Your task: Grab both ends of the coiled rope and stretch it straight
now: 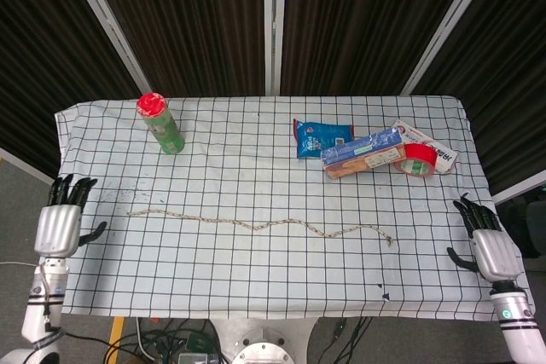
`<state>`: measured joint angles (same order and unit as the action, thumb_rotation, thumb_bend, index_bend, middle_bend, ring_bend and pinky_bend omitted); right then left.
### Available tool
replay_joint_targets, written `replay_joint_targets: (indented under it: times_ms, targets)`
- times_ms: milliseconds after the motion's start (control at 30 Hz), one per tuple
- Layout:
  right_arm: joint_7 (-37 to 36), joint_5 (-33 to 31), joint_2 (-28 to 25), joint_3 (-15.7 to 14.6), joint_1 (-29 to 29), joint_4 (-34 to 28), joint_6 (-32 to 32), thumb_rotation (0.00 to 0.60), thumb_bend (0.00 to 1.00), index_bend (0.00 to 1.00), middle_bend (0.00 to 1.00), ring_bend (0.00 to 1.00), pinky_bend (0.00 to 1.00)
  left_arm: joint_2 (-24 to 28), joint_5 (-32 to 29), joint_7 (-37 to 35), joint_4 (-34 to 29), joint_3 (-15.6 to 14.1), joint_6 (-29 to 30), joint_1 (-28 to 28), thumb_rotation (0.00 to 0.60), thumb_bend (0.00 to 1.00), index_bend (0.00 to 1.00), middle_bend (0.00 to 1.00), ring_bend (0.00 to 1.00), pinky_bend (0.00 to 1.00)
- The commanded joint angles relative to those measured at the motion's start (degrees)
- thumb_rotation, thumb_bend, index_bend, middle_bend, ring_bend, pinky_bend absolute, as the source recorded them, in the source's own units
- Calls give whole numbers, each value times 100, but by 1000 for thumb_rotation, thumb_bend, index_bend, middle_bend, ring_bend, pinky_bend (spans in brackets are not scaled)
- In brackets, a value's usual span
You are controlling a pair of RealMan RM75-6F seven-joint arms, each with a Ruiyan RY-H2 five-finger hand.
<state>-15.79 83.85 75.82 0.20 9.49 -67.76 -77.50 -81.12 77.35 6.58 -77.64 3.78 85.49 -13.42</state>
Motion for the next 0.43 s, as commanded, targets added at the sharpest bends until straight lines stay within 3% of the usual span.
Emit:
replay_joint_targets:
  times_ms: [33,433]
  targets:
    - [250,-71,-88,-73,-262,-177,-227,600,214,0,0,0,0,203,148,-107,-45,-177,289,335,600,157,138,127,0,62]
    - [316,-37,-216,-12,-392,-425,-297,600,216,0,0,0,0,373,272,-386,-121,-250,180,563,600,140,138,127,0,61]
